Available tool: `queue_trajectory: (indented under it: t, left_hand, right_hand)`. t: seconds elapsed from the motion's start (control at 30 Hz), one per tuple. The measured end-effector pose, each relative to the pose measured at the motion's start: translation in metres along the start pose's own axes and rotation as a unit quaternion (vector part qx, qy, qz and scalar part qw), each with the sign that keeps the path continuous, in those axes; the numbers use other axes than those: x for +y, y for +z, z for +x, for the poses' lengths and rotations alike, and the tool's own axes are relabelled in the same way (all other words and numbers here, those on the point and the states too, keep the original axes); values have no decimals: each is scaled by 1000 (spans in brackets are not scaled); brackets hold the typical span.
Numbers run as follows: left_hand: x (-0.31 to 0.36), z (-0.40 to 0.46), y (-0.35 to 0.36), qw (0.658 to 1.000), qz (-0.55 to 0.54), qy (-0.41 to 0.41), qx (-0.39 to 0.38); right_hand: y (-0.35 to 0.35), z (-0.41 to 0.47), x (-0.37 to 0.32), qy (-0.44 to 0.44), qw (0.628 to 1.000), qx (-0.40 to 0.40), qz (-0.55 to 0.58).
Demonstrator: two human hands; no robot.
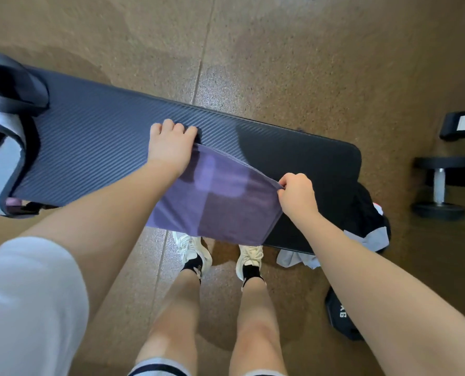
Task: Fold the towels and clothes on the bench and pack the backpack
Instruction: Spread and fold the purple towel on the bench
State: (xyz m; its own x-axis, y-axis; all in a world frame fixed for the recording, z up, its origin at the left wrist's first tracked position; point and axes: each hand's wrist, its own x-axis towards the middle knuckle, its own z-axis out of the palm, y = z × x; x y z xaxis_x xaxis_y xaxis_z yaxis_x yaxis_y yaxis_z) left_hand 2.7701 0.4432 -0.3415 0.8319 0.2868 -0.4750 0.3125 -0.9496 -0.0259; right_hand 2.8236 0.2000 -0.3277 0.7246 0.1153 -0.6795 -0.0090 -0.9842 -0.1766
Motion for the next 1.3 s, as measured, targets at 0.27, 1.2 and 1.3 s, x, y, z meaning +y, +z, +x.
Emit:
queue_trajectory:
  t: [0.27,1.2,1.3]
  left_hand:
    - [-41,-40,-55,961,-255,27,-108]
    - [-19,-248,-109,784,-615,-62,-62]
    - [-26,-212,-92,825,-558,-87,-18]
  right_hand:
    - [-41,-59,5,37,984,26,170]
    - [-68,-226,81,61,847,53,526]
    - [-68,-189,61,70,844,91,524]
